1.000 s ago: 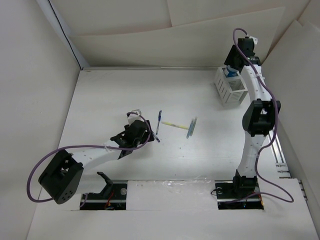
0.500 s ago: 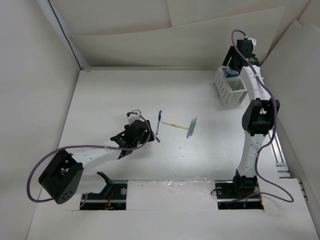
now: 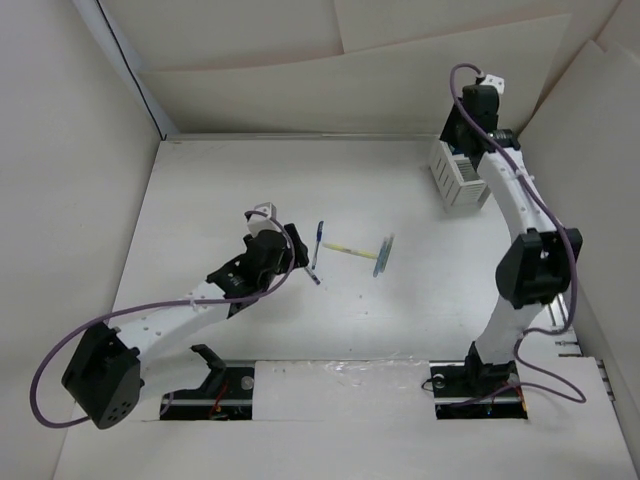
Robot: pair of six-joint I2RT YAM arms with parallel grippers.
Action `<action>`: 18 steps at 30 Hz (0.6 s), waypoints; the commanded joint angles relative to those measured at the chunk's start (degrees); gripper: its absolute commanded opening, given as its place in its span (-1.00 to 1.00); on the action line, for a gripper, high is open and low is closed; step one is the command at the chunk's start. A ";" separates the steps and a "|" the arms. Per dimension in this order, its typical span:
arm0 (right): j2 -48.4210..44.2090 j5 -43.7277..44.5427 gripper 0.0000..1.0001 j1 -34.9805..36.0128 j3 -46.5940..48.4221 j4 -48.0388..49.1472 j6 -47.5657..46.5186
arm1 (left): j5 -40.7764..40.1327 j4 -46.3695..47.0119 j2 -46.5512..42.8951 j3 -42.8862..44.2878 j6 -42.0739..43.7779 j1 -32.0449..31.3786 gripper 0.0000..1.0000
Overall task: Sort the stationery into containers
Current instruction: Place the stationery in the storage box, then pick up the pen from the center of the board.
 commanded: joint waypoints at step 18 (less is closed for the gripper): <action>-1.64 0.69 -0.42 41.02 -26.09 14.38 7.70 | -7.55 -8.43 -23.33 -7.43 -7.52 0.91 0.39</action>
